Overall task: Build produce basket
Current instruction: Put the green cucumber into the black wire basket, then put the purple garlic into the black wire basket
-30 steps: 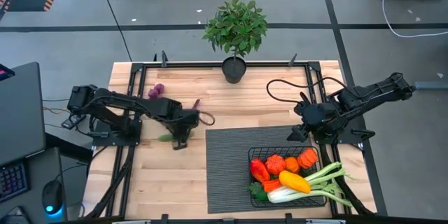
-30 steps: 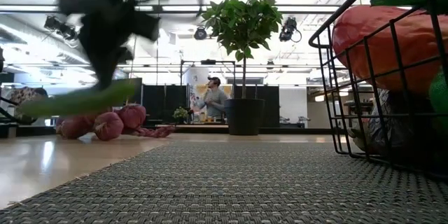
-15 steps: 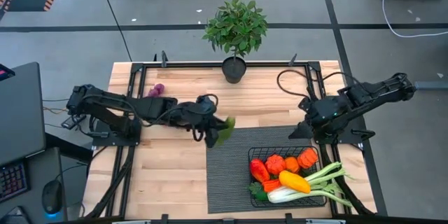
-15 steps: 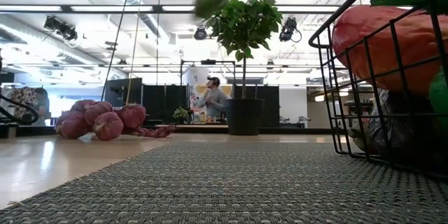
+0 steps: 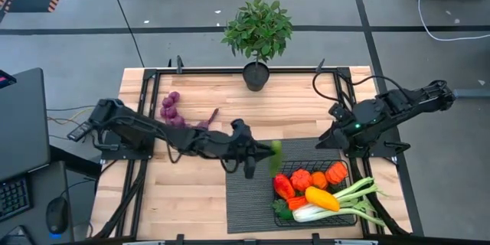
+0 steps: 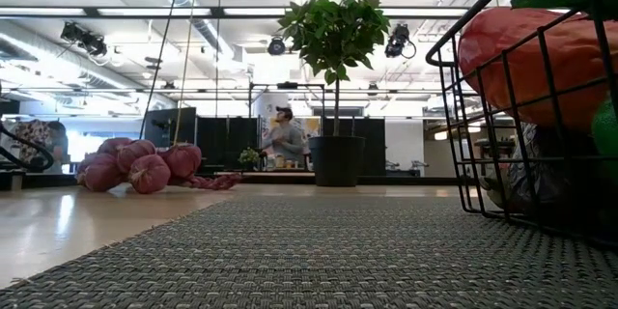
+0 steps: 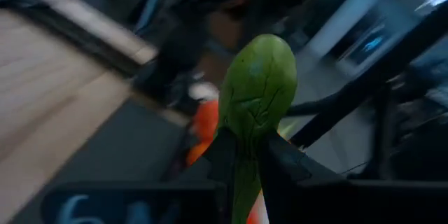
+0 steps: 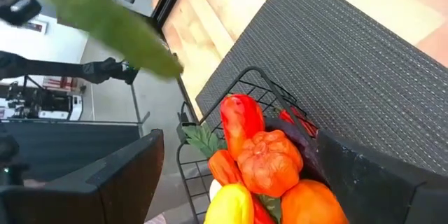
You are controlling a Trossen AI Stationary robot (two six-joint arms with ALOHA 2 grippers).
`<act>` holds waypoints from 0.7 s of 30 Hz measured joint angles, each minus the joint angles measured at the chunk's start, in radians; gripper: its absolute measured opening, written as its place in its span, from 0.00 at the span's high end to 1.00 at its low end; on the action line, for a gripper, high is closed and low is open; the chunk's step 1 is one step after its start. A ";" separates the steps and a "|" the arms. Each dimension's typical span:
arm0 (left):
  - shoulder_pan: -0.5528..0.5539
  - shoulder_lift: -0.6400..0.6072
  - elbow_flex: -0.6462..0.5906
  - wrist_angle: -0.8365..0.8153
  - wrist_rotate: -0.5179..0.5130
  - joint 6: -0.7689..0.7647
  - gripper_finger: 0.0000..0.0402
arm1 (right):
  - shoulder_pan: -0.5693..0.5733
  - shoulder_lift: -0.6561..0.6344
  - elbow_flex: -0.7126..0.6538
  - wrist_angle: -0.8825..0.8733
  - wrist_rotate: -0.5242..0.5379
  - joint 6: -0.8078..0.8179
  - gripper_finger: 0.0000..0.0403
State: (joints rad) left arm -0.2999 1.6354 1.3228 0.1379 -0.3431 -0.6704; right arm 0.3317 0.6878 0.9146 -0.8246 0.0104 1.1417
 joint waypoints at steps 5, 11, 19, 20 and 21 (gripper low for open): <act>-0.020 0.094 0.000 0.258 0.007 0.019 0.89 | 0.000 0.010 0.000 0.000 0.000 -0.017 0.07; -0.031 0.175 0.043 0.318 0.052 0.056 0.83 | 0.000 0.007 0.000 0.004 -0.001 -0.004 0.07; -0.032 0.278 0.130 0.309 0.191 -0.019 0.50 | 0.000 0.006 0.000 0.001 -0.001 -0.009 0.07; -0.032 0.286 0.137 0.300 0.212 -0.037 0.46 | 0.000 0.006 0.000 0.001 -0.001 -0.012 0.07; -0.030 0.296 0.148 0.294 0.235 -0.051 0.44 | 0.000 0.006 0.000 0.001 0.000 -0.015 0.07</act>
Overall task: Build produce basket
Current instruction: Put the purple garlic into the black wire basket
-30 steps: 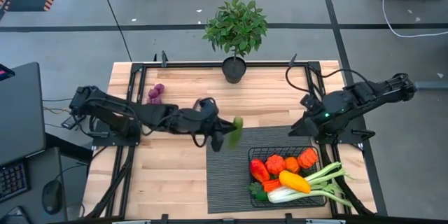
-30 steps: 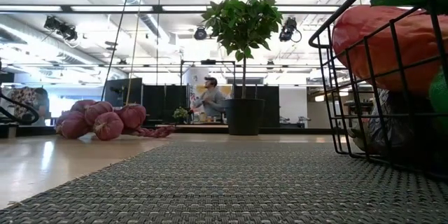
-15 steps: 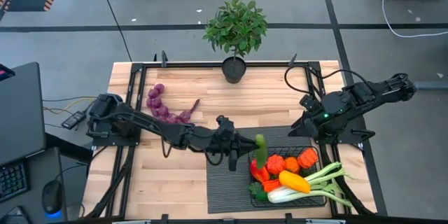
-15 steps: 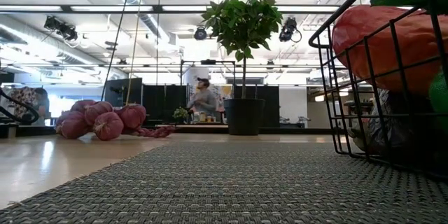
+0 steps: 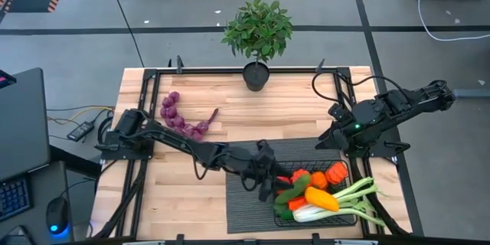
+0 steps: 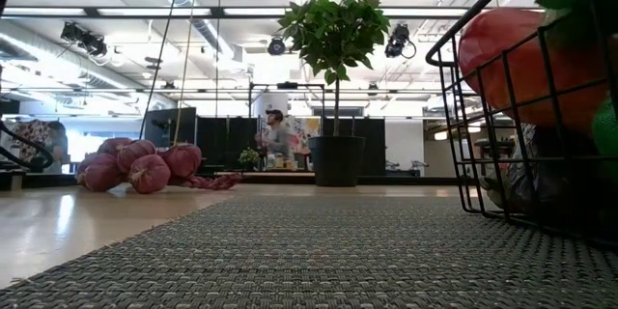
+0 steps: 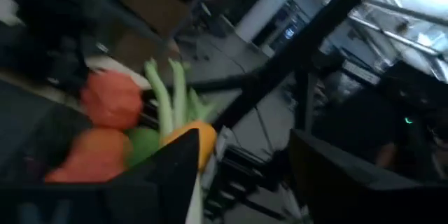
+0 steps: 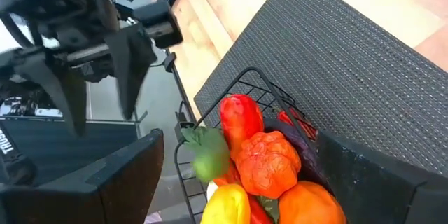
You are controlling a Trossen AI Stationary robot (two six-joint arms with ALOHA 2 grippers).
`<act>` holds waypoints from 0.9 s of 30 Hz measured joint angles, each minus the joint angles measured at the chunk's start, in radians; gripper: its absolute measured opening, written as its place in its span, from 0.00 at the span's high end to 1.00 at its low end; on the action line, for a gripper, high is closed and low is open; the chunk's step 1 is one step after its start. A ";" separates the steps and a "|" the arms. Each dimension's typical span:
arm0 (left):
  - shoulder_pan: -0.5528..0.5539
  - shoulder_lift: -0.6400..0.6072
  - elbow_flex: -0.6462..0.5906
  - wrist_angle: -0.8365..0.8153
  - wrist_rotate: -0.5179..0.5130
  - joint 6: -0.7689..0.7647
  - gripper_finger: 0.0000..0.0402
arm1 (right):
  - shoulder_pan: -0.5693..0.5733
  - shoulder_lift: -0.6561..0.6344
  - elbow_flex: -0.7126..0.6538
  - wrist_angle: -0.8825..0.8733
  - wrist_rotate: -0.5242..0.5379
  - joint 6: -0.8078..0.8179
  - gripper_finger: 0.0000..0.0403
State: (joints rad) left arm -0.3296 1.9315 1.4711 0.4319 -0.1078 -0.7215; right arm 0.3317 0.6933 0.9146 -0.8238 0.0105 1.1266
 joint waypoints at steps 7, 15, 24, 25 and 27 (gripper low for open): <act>0.065 -0.065 0.013 -0.294 0.062 0.060 0.36 | 0.000 0.000 0.000 0.000 0.005 -0.004 0.07; 0.224 -0.272 0.015 -0.926 0.060 0.211 0.41 | 0.000 0.000 0.000 0.000 0.022 0.033 0.07; 0.392 -0.317 0.007 -1.422 0.139 0.397 0.42 | -0.001 0.000 0.000 0.000 0.057 0.033 0.07; 0.407 -0.317 -0.004 -1.452 0.148 0.436 0.42 | -0.001 0.000 0.000 0.000 0.060 0.033 0.07; 0.438 -0.316 -0.027 -1.519 0.175 0.520 0.42 | -0.001 0.000 0.000 0.000 0.065 0.033 0.07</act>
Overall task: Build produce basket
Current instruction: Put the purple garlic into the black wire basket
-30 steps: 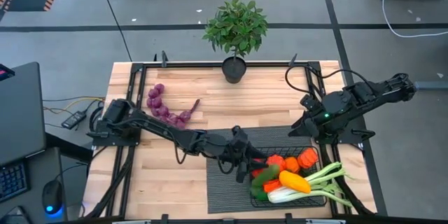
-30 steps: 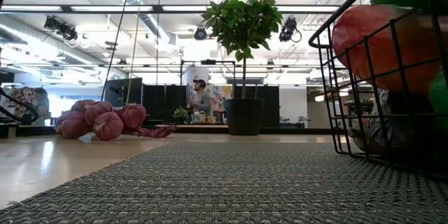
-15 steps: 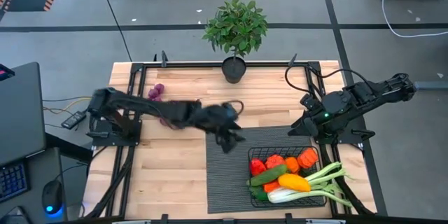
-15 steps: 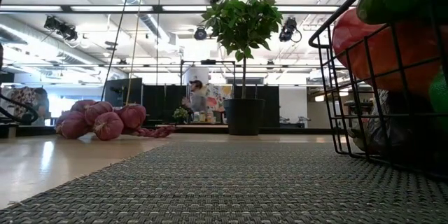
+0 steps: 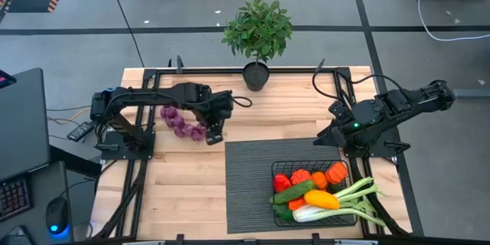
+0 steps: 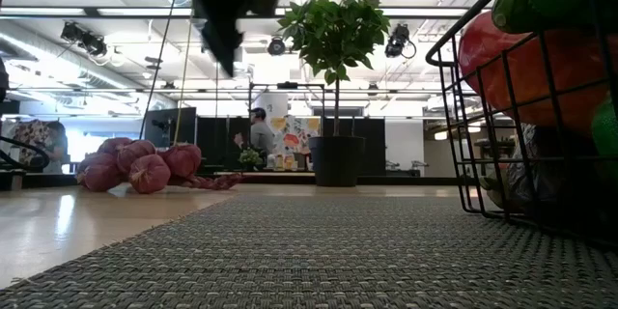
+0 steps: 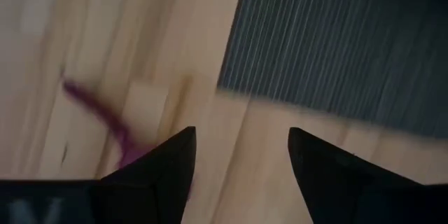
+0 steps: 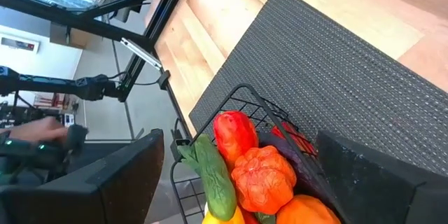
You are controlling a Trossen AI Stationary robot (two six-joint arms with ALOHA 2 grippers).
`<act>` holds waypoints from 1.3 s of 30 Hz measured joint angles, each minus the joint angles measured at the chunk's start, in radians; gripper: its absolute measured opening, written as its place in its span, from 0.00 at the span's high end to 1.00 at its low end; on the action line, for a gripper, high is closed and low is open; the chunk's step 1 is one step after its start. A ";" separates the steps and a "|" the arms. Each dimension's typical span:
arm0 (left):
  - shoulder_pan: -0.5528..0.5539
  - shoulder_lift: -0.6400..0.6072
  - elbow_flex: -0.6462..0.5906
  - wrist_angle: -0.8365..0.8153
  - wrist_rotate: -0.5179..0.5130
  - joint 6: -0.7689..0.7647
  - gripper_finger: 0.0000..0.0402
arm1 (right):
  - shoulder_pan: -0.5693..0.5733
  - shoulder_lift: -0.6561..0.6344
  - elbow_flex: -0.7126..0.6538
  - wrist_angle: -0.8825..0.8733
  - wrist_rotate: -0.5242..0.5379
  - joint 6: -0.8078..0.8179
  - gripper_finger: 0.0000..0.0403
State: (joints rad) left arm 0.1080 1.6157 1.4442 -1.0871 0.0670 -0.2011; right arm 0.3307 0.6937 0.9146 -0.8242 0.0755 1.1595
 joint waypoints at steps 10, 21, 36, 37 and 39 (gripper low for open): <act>0.175 0.000 -0.143 -0.091 0.062 0.238 0.37 | 0.000 0.000 0.000 -0.002 0.011 0.000 0.07; 0.329 0.000 -0.328 -0.043 0.126 0.321 0.37 | 0.000 0.000 0.000 -0.003 0.012 0.001 0.07; 0.355 0.000 -0.516 0.186 0.116 0.397 0.41 | 0.000 0.000 0.000 -0.076 0.014 0.057 0.07; 0.356 -0.002 -0.523 0.199 0.113 0.397 0.42 | 0.000 0.000 0.000 -0.076 0.014 0.063 0.07; 0.356 -0.003 -0.535 0.219 0.109 0.398 0.44 | 0.000 0.000 0.000 -0.080 0.014 0.072 0.07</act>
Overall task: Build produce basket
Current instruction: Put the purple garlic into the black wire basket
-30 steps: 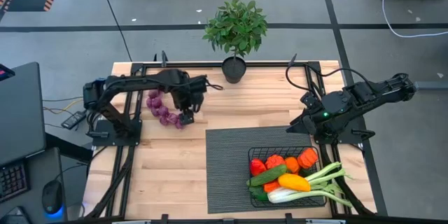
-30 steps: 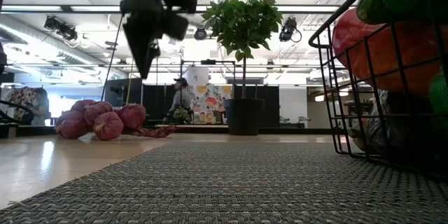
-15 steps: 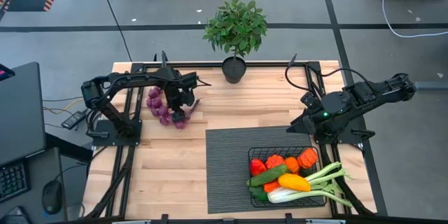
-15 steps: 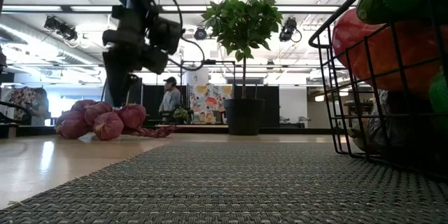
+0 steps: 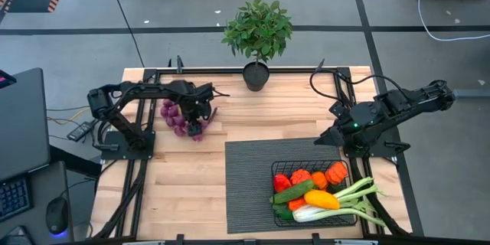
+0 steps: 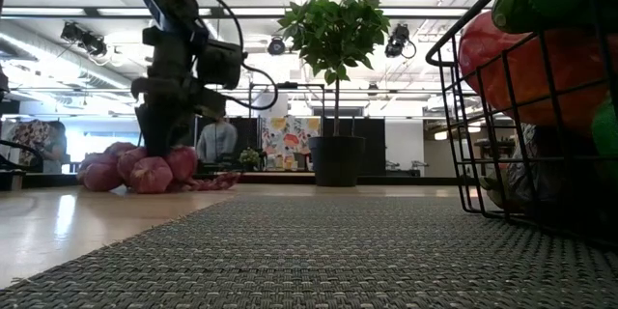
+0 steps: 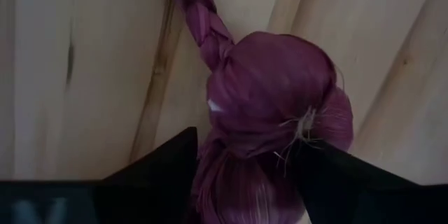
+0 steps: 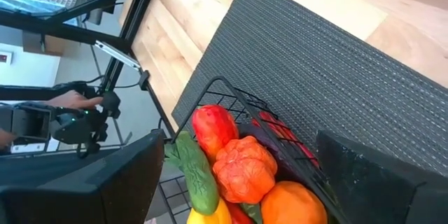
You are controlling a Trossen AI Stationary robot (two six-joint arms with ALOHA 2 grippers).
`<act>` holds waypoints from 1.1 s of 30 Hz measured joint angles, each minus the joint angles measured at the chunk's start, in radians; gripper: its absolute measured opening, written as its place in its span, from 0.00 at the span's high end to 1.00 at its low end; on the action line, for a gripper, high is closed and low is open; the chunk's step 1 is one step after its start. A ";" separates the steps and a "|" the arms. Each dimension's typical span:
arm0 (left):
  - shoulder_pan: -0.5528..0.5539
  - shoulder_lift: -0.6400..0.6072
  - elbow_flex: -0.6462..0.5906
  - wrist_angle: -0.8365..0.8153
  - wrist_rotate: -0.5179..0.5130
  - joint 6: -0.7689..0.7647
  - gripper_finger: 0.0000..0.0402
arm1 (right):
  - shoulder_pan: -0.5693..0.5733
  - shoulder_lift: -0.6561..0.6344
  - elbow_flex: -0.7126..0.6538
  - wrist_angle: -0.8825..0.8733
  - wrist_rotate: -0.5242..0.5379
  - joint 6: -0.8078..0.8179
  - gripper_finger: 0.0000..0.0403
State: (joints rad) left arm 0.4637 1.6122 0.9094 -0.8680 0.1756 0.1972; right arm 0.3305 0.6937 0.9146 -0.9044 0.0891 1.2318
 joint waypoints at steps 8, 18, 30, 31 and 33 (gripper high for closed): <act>-0.003 0.000 -0.010 0.030 -0.006 -0.008 0.52 | 0.000 0.000 0.000 -0.014 0.000 0.026 0.07; -0.003 0.007 0.180 -0.073 0.017 -0.121 0.93 | 0.000 0.000 0.000 -0.034 0.023 0.014 0.07; -0.072 0.005 0.514 -0.163 0.069 -0.212 0.98 | 0.000 0.000 0.000 -0.038 0.023 0.011 0.07; -0.077 0.005 0.527 -0.163 0.044 -0.212 0.96 | 0.000 0.000 0.000 -0.038 0.023 0.011 0.07; -0.076 0.004 0.540 -0.163 -0.020 -0.213 0.91 | 0.000 0.000 0.000 -0.038 0.023 0.011 0.07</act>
State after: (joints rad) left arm 0.3877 1.6167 1.4497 -1.0308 0.1555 -0.0154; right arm 0.3305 0.6933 0.9146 -0.9421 0.1116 1.2427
